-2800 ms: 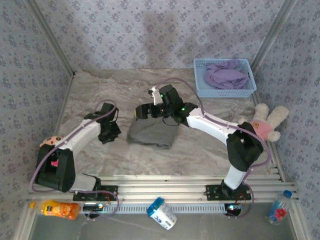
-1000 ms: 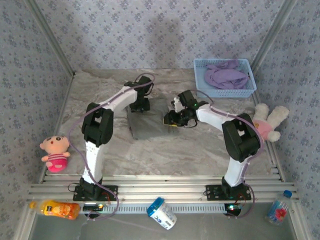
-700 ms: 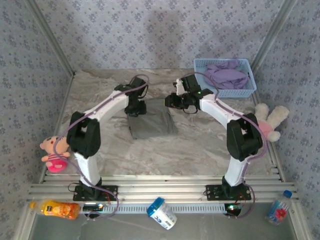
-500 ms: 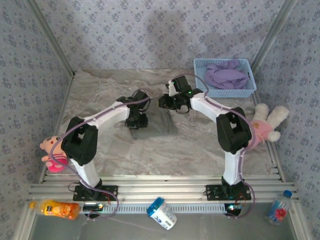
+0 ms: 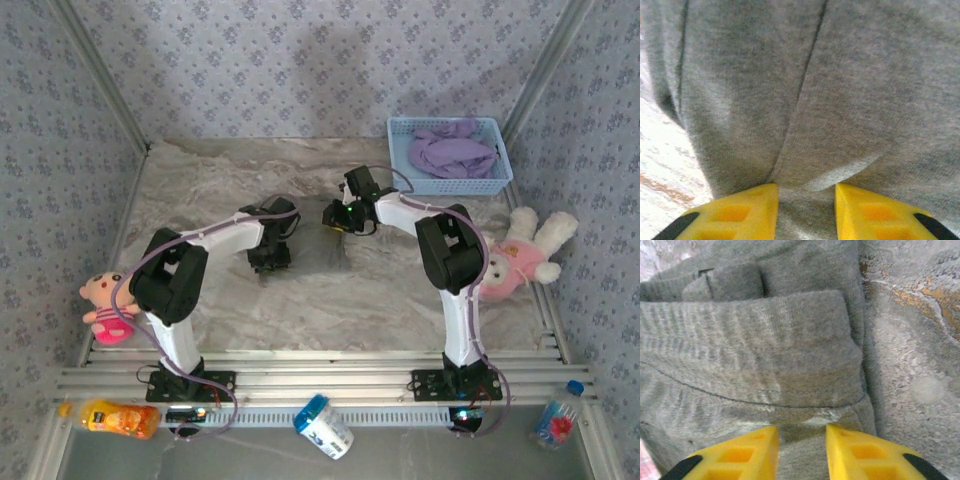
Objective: Fold and stack the mixed laundry pile
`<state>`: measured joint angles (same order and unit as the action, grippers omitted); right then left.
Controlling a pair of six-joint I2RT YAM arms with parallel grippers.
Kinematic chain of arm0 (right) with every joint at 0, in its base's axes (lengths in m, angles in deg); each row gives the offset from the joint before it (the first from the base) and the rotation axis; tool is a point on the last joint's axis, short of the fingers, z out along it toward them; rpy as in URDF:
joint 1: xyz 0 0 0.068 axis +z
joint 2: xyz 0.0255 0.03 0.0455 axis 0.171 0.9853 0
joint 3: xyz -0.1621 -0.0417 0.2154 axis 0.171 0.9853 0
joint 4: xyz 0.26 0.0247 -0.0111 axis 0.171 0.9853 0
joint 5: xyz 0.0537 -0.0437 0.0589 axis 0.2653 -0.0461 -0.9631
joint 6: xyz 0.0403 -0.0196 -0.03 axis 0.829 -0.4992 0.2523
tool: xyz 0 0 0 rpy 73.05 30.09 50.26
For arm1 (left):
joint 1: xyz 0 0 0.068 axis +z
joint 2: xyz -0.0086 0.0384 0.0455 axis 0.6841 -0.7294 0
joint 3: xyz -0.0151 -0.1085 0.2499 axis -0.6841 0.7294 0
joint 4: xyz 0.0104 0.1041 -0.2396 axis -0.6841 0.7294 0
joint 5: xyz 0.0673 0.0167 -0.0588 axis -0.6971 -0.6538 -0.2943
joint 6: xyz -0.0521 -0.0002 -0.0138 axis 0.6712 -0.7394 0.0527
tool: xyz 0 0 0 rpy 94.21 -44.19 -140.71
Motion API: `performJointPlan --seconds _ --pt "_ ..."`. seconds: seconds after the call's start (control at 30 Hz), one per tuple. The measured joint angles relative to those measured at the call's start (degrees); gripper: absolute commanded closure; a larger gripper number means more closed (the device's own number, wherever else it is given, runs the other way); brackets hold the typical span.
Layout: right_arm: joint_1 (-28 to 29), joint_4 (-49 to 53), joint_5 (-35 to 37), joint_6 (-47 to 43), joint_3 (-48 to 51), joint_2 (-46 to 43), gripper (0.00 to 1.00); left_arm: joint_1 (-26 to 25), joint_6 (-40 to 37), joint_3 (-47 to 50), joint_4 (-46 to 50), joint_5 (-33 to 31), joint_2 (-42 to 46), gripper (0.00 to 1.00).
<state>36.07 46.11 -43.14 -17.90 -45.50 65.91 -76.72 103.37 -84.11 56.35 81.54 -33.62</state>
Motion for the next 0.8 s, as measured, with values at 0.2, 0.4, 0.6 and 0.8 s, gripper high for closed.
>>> performJointPlan --seconds 0.2,0.4,0.6,0.8 --pt "-0.59 -0.94 -0.61 1.16 2.25 -6.80 0.32 -0.35 -0.44 -11.61 5.73 -1.84 -0.48 0.18" --pt "-2.51 -1.25 0.17 0.09 4.74 -17.29 0.16 -3.78 0.92 -29.97 9.60 -4.81 -9.33 0.15" --pt "-6.01 -1.29 2.60 0.55 11.17 -22.36 0.16 -6.73 3.69 -39.67 15.76 -7.58 -22.88 0.09" --pt "-7.02 -0.92 3.87 0.94 13.94 -22.99 0.16 -5.84 4.63 -39.50 18.08 -7.65 -25.83 0.04"
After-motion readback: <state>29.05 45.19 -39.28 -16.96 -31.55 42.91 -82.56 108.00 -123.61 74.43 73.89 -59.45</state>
